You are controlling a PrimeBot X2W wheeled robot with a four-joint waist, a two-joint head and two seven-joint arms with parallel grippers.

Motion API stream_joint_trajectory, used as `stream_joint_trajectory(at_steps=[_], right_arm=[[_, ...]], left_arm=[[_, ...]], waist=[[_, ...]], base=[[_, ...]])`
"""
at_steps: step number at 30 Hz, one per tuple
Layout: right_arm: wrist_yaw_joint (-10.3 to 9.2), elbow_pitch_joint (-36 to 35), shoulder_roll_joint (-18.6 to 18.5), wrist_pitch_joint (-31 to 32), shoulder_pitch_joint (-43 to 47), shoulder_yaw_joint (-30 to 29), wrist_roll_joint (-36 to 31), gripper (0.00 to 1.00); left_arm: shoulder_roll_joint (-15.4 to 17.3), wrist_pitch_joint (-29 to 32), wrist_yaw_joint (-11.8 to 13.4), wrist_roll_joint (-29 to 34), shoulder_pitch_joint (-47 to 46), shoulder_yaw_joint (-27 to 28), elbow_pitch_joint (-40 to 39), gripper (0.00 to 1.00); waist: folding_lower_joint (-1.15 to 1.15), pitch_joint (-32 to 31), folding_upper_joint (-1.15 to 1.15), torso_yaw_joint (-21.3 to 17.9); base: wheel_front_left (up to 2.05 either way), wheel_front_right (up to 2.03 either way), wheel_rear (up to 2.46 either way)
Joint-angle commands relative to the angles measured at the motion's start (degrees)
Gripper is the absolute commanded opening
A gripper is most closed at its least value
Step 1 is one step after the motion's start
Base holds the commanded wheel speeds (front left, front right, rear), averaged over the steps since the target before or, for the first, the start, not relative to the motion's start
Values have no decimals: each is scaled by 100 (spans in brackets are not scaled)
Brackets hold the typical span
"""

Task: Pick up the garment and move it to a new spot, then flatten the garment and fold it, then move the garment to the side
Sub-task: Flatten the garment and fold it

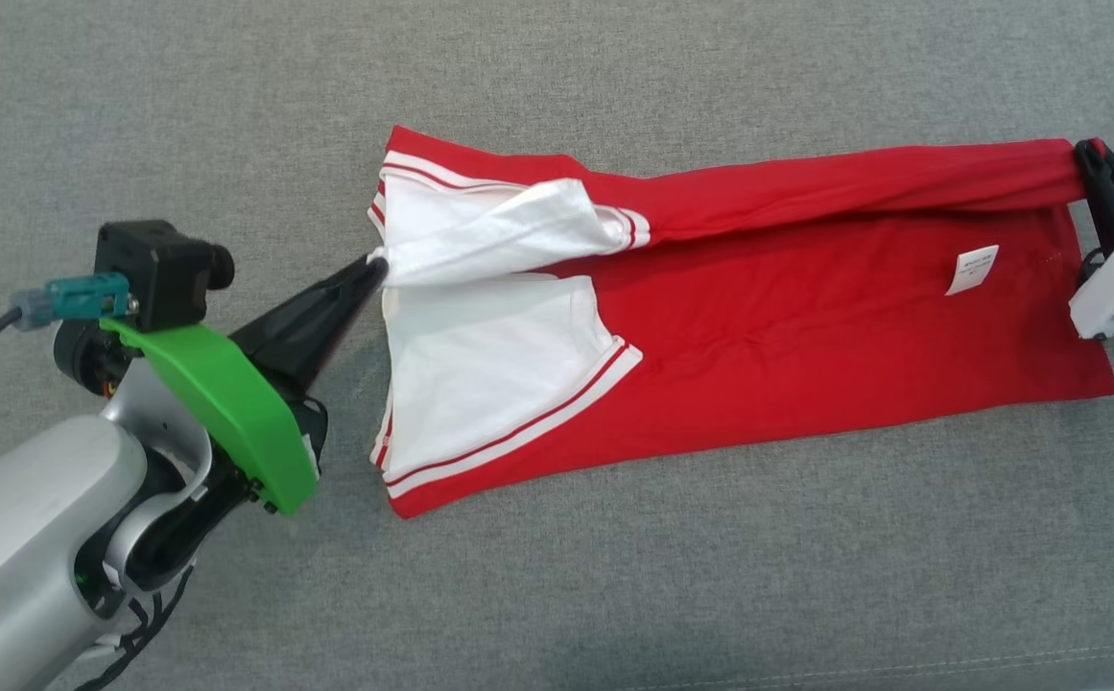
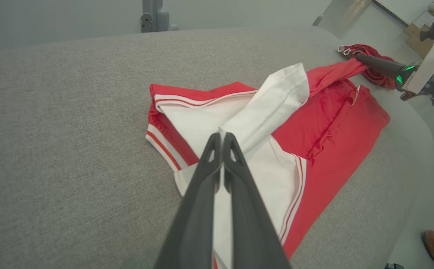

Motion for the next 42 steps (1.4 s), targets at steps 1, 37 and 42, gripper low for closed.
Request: stream_joint_trajectory(at_steps=[1, 37, 42], right_arm=[[-5, -43, -40, -64, 106, -25, 41, 0], [-4, -1072, 417, -650, 3097, -1306, 801, 100], [-4, -917, 532, -695, 3260, -1545, 725, 100]], left_arm=[[58, -27, 56, 3, 86, -10, -21, 0], [-2048, -1404, 1565, 2466, 3522, 2258, 680, 100], [-2629, -1404, 1365, 3367, 4168, 2953, 627, 100]], waist=[[0, 4, 0, 1], [0, -1218, 0, -75], [0, -1345, 0, 134]], base=[[0, 0, 0], [0, 0, 0], [0, 0, 0]])
